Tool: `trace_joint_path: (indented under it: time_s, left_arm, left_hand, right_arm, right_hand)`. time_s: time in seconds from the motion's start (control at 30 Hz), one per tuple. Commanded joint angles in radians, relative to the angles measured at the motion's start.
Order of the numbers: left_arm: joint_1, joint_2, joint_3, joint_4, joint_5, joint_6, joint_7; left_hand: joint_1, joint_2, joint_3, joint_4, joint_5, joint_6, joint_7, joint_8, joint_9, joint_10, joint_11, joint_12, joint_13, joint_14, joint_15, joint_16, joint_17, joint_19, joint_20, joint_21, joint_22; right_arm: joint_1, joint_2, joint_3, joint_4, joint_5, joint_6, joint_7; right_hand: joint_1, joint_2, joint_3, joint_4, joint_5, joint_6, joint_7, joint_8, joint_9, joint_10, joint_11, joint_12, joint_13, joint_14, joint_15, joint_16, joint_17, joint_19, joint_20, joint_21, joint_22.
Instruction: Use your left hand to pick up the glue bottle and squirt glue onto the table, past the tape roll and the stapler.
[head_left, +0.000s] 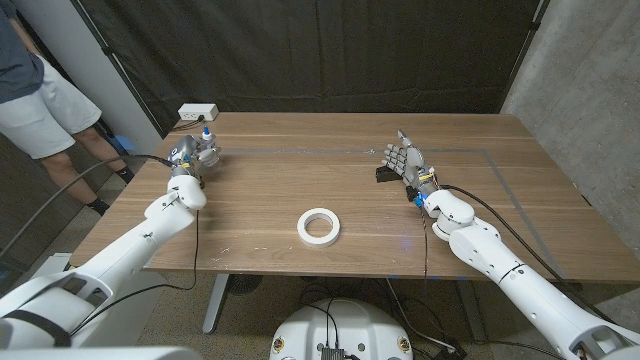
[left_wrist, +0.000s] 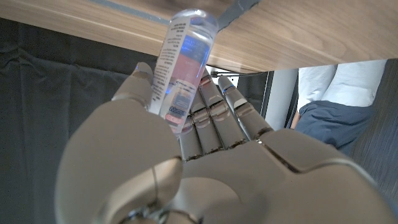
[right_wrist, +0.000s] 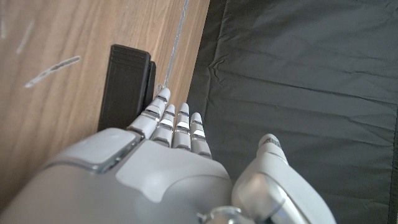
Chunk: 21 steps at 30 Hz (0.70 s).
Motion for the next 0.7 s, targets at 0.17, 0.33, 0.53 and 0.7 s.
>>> trace_joint_path:
  time_s: [0.17,0.33,0.53,0.7]
  left_arm:
    - [-0.028,-0.033,0.040,0.109,-0.018,-0.077,0.056]
    - [-0.040,-0.055,0.048,0.159,-0.034,-0.121,0.067]
    - [-0.050,-0.073,0.058,0.190,-0.054,-0.144,0.061]
    - [-0.039,-0.076,0.051,0.185,-0.082,-0.156,0.050]
  left_hand:
    - [-0.012,-0.005,0.100,0.088,0.007,-0.040,-0.001,-0.005,0.004,-0.038,-0.014,-0.005,0.002,-0.032,-0.010,-0.004,0.003,-0.005,-0.049,-0.003,0.005]
    - [-0.013,-0.007,0.100,0.088,0.007,-0.053,-0.010,-0.005,0.005,-0.051,-0.007,-0.005,0.002,-0.043,-0.006,-0.004,0.004,-0.007,-0.046,-0.003,0.005]
    - [-0.016,-0.010,0.100,0.086,0.009,-0.090,-0.015,-0.004,0.007,-0.097,-0.007,-0.009,0.003,-0.093,0.003,-0.007,0.005,-0.032,-0.034,-0.010,0.005]
    - [-0.021,-0.013,0.099,0.086,0.010,-0.133,-0.015,-0.006,0.008,-0.144,0.003,-0.009,0.004,-0.145,0.013,-0.007,0.006,-0.068,-0.017,-0.020,0.004]
  right_arm:
    - [-0.011,-0.023,0.001,-0.026,0.001,-0.035,-0.012]
    - [-0.011,-0.030,0.000,-0.032,0.001,-0.046,-0.012]
    - [-0.015,-0.039,0.003,-0.046,0.001,-0.056,-0.018]
    - [-0.017,-0.045,0.005,-0.055,-0.001,-0.059,-0.020]
  right_hand:
    - [0.008,0.000,0.002,-0.004,-0.002,0.006,-0.005,-0.001,0.005,0.006,-0.002,0.000,0.004,0.007,0.001,-0.002,0.001,0.003,0.000,-0.004,0.003]
    - [0.008,0.000,0.002,-0.004,-0.002,0.006,-0.005,-0.001,0.005,0.005,-0.002,0.000,0.004,0.006,0.001,-0.002,0.001,0.003,0.000,-0.004,0.003]
    - [0.008,0.001,0.002,-0.004,-0.002,0.005,-0.006,-0.001,0.005,0.006,-0.002,0.000,0.004,0.007,0.001,-0.002,0.001,0.002,0.000,-0.005,0.003]
    - [0.008,0.001,0.002,-0.003,-0.002,0.007,-0.007,-0.001,0.005,0.007,-0.001,0.000,0.004,0.006,0.001,-0.002,0.001,0.002,0.000,-0.005,0.003]
